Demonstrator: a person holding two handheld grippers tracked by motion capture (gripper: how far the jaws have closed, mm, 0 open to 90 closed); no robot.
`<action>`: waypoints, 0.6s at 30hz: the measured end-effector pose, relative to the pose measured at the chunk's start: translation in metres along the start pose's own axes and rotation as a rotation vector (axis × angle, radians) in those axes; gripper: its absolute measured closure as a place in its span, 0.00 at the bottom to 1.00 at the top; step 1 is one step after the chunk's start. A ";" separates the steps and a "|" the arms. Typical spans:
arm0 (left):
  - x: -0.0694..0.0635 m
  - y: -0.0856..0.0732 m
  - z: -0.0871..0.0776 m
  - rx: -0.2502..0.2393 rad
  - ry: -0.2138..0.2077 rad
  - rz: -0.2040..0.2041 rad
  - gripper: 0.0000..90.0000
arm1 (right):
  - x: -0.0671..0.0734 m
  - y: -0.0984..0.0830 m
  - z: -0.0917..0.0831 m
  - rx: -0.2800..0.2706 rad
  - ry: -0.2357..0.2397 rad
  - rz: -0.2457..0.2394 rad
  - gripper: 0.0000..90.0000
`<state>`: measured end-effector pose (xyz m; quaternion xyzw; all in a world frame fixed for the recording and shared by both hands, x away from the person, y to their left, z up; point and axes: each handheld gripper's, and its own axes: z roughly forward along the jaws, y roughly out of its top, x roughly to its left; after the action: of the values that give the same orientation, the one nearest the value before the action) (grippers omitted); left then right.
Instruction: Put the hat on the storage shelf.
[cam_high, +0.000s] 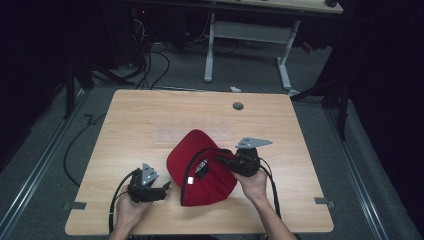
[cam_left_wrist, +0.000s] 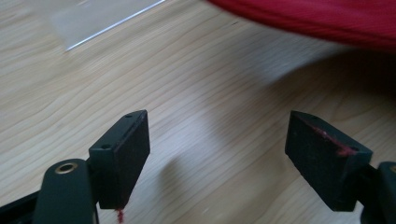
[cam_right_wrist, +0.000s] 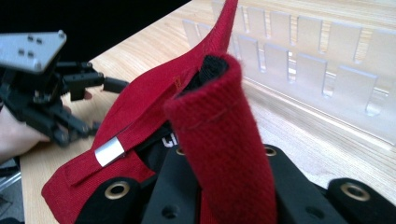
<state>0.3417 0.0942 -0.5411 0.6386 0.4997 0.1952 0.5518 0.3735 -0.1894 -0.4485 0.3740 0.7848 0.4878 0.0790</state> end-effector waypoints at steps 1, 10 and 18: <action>-0.003 0.000 0.002 -0.003 -0.007 -0.006 0.25 | 0.000 0.000 -0.001 -0.003 -0.003 0.008 0.96; -0.023 0.009 0.009 -0.026 -0.082 -0.036 0.23 | -0.001 0.004 -0.004 -0.026 -0.021 0.049 0.95; -0.024 0.011 0.006 -0.058 -0.071 -0.026 0.20 | 0.001 0.005 0.003 0.003 -0.039 0.061 0.95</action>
<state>0.3412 0.0713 -0.5256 0.6222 0.4822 0.1797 0.5900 0.3768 -0.1860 -0.4456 0.4075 0.7719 0.4815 0.0788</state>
